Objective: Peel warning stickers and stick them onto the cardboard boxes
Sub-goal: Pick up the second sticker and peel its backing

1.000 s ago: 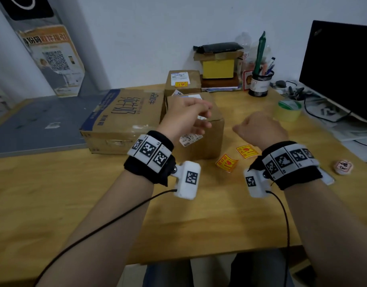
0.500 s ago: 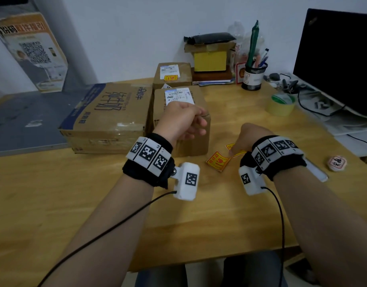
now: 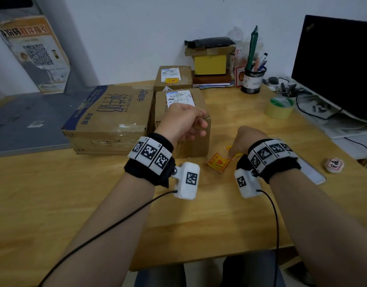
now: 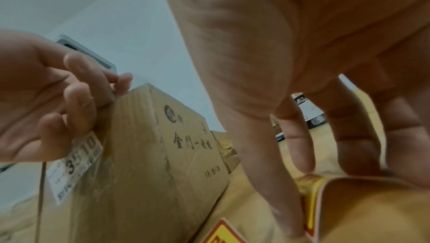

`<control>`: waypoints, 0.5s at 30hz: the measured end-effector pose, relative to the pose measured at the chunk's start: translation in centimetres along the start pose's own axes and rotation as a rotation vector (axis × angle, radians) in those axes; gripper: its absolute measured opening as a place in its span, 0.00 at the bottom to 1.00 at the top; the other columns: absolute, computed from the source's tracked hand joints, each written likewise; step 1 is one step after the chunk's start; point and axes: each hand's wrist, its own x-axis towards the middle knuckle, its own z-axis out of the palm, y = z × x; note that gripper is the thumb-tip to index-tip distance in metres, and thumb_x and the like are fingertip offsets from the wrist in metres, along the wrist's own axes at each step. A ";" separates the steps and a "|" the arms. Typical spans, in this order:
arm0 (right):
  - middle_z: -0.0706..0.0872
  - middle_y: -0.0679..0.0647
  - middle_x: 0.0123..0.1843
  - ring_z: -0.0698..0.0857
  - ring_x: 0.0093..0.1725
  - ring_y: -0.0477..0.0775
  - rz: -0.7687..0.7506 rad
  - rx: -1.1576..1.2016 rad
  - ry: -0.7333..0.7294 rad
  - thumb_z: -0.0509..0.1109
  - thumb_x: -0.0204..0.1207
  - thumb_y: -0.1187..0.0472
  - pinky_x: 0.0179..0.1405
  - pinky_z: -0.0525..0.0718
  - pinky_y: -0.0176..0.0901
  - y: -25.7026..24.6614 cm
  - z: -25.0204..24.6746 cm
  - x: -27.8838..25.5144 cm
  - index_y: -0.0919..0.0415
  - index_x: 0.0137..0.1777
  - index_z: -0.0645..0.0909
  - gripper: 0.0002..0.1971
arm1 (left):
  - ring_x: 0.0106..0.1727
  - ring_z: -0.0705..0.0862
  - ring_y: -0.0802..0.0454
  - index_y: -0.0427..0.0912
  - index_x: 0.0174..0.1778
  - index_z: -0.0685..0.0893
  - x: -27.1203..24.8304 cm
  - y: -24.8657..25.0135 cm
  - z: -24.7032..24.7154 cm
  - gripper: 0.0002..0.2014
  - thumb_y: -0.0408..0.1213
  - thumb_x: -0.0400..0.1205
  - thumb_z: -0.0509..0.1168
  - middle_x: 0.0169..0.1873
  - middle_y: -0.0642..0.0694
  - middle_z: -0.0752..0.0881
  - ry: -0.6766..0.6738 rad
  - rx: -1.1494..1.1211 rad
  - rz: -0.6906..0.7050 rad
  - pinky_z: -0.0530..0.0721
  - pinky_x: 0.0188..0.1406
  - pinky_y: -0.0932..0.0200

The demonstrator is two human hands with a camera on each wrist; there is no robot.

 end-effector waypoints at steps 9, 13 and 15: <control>0.72 0.54 0.30 0.73 0.30 0.56 -0.034 0.120 -0.060 0.78 0.68 0.58 0.29 0.69 0.41 0.3 0.5 -0.2 0.60 0.34 0.74 0.15 | 0.29 0.86 0.50 0.43 0.49 0.89 -0.5 0.0 -0.7 0.09 0.35 0.86 0.63 0.29 0.49 0.87 -0.028 0.018 0.024 0.80 0.26 0.62; 0.79 0.58 0.32 0.77 0.32 0.57 -0.049 0.192 -0.068 0.81 0.67 0.58 0.34 0.74 0.46 0.9 0.5 -0.5 0.62 0.39 0.79 0.13 | 0.28 0.86 0.51 0.44 0.48 0.89 -0.5 0.2 -1.1 0.09 0.35 0.86 0.63 0.29 0.50 0.86 -0.038 0.041 0.033 0.80 0.23 0.64; 0.81 0.60 0.33 0.79 0.33 0.59 -0.065 0.220 -0.056 0.82 0.68 0.57 0.35 0.76 0.46 1.2 0.2 -0.8 0.65 0.40 0.82 0.14 | 0.27 0.85 0.52 0.44 0.48 0.89 -0.5 0.2 -1.2 0.09 0.35 0.86 0.63 0.30 0.50 0.86 -0.041 0.049 0.038 0.79 0.22 0.64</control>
